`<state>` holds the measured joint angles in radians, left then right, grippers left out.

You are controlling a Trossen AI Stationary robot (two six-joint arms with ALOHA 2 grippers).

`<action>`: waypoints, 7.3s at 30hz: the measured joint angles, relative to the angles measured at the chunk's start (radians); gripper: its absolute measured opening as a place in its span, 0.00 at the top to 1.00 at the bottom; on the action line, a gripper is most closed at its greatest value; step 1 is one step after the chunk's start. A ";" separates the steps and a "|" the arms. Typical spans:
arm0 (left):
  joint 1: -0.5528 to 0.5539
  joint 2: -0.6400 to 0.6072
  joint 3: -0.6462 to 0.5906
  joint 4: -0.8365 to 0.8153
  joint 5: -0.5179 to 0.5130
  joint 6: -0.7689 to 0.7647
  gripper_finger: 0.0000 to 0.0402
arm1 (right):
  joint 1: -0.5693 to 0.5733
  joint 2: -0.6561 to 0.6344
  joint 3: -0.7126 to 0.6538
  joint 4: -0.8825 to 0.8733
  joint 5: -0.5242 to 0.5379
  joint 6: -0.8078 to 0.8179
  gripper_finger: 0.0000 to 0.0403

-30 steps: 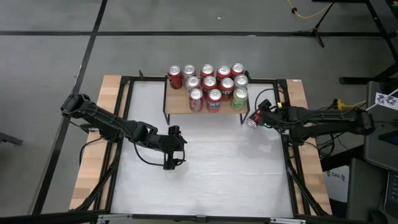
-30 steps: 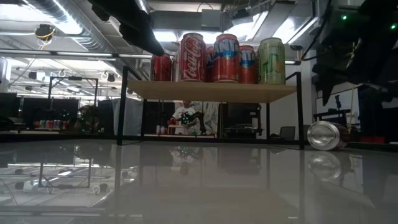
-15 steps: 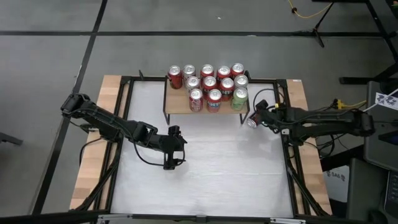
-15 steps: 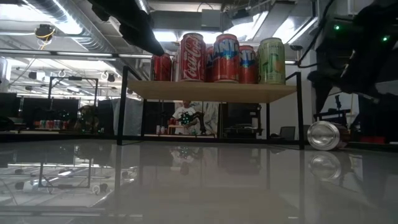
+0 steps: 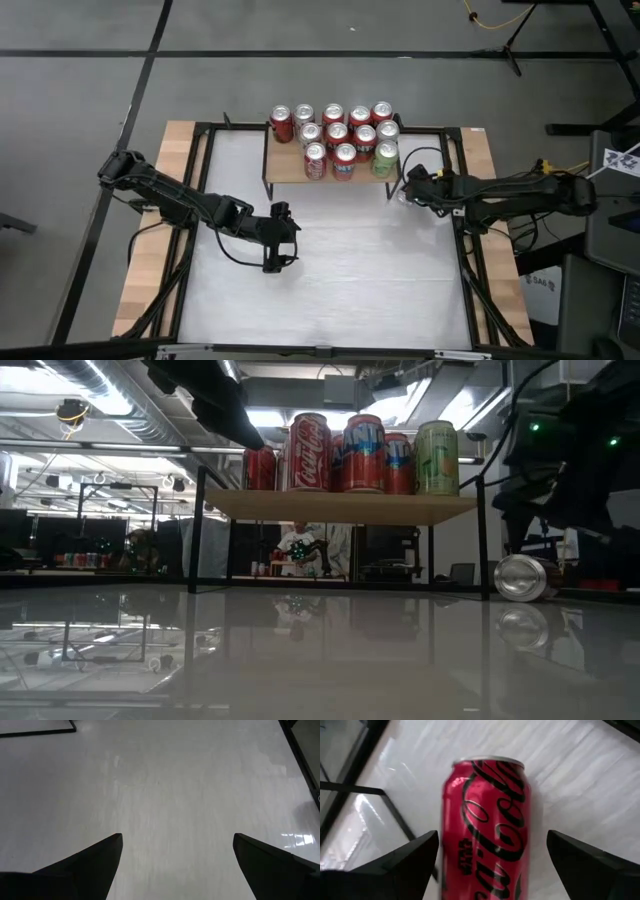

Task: Place canned beverage on shelf
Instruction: Put the red black soda can on the shelf aligned with the other red black soda can

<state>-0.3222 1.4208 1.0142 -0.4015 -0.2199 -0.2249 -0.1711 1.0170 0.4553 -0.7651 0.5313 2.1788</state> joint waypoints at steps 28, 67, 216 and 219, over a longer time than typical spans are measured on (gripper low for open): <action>0.000 0.000 0.000 0.000 0.000 0.000 0.08 | 0.000 0.211 0.001 0.062 -0.031 -0.007 0.11; 0.000 0.000 0.000 0.000 0.000 -0.010 0.08 | 0.000 0.024 -0.001 -0.056 -0.216 -0.536 0.28; -0.035 0.151 0.001 0.421 -0.265 -0.368 0.08 | 0.600 0.738 0.368 1.212 0.099 -1.988 0.25; -0.035 0.151 0.001 0.482 -0.310 -0.336 0.08 | 0.600 0.738 0.368 1.212 0.115 -1.948 0.24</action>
<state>-0.3573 1.5723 1.0153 0.0806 -0.5302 -0.5614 0.4294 1.7546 0.8230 0.4473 0.6467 0.2312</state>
